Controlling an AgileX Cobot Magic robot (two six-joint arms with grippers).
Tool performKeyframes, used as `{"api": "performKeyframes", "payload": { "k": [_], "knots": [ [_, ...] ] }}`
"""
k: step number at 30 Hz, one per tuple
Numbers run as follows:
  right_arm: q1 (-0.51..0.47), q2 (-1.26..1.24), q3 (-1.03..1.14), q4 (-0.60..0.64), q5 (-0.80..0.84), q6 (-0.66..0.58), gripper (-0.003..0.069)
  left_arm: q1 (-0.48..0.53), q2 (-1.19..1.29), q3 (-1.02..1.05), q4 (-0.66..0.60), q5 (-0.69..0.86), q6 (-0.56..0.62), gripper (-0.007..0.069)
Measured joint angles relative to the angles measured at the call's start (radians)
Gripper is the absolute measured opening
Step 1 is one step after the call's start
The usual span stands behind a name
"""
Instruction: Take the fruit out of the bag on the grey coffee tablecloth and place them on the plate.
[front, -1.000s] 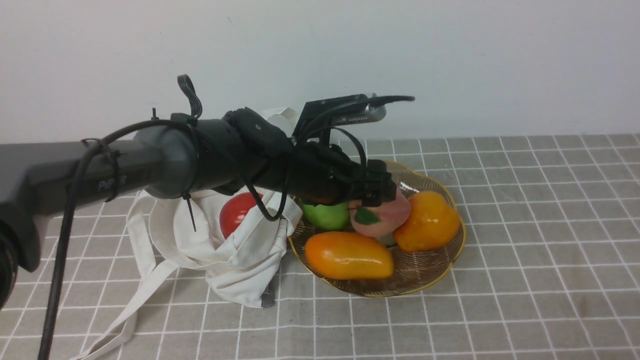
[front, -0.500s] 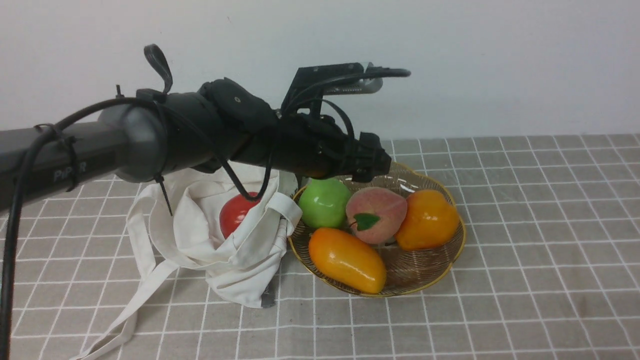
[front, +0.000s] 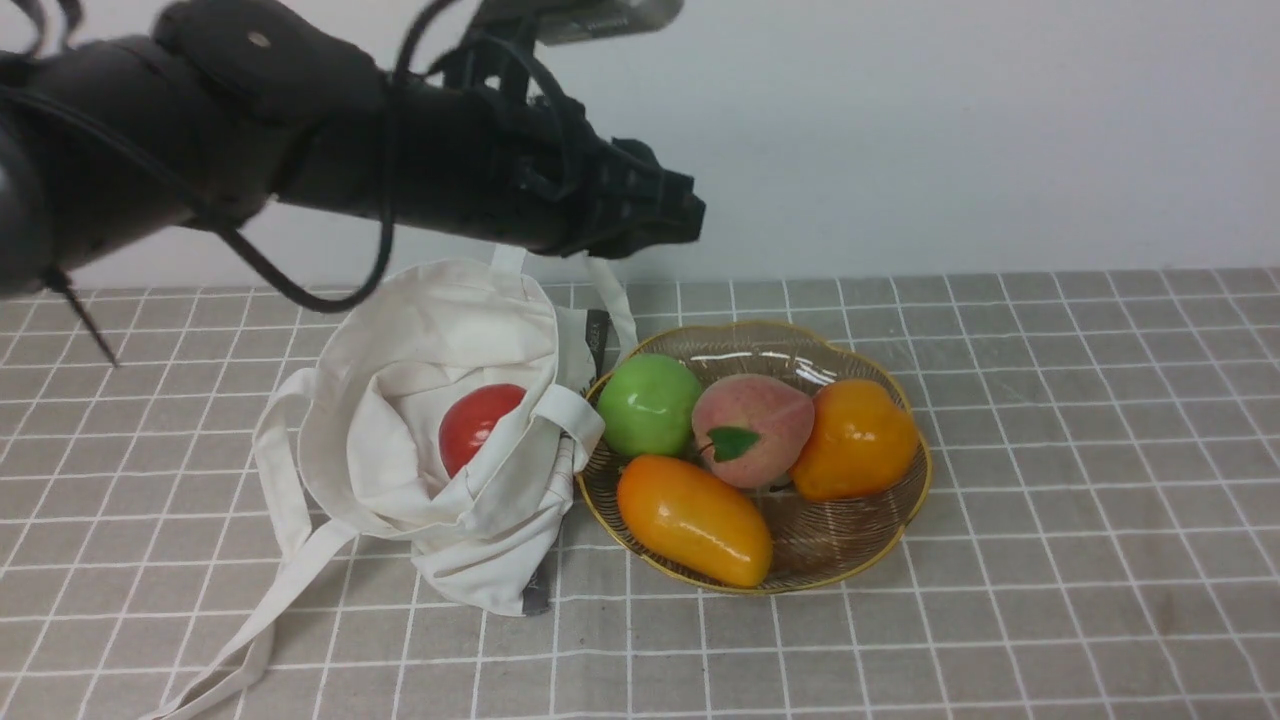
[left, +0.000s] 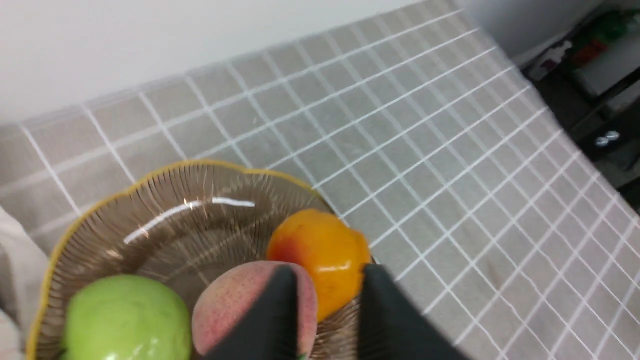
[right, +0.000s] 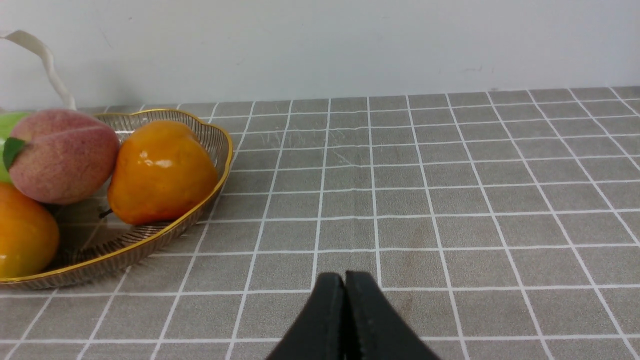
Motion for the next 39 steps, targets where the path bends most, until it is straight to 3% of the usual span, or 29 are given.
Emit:
{"api": "performKeyframes", "payload": {
  "k": [4, 15, 22, 25, 29, 34, 39],
  "knots": [
    [0.0, 0.0, 0.0, 0.0, 0.0, 0.0, -0.0015, 0.039, -0.127, 0.0, 0.095, 0.092, -0.01, 0.0001],
    [0.0, 0.0, 0.0, 0.0, 0.0, 0.0, -0.0015, 0.156, -0.507, 0.023, 0.502, 0.45, -0.264, -0.0008],
    [0.0, 0.0, 0.0, 0.0, 0.0, 0.0, -0.0015, 0.159, -0.792, 0.251, 0.587, 0.462, -0.358, -0.0008],
    [0.0, 0.0, 0.0, 0.0, 0.0, 0.0, -0.0015, 0.159, -0.979, 0.446, 0.559, 0.369, -0.365, -0.0008],
    [0.0, 0.0, 0.0, 0.0, 0.0, 0.0, -0.0015, 0.159, -1.245, 0.779, 0.497, 0.083, -0.38, -0.0008],
    [0.0, 0.0, 0.0, 0.0, 0.0, 0.0, -0.0015, 0.159, -1.385, 0.986, 0.47, -0.153, -0.382, -0.0008],
    [0.0, 0.0, 0.0, 0.0, 0.0, 0.0, -0.0015, 0.159, -1.444, 1.101, 0.46, -0.293, -0.382, -0.0008]
  ]
}}
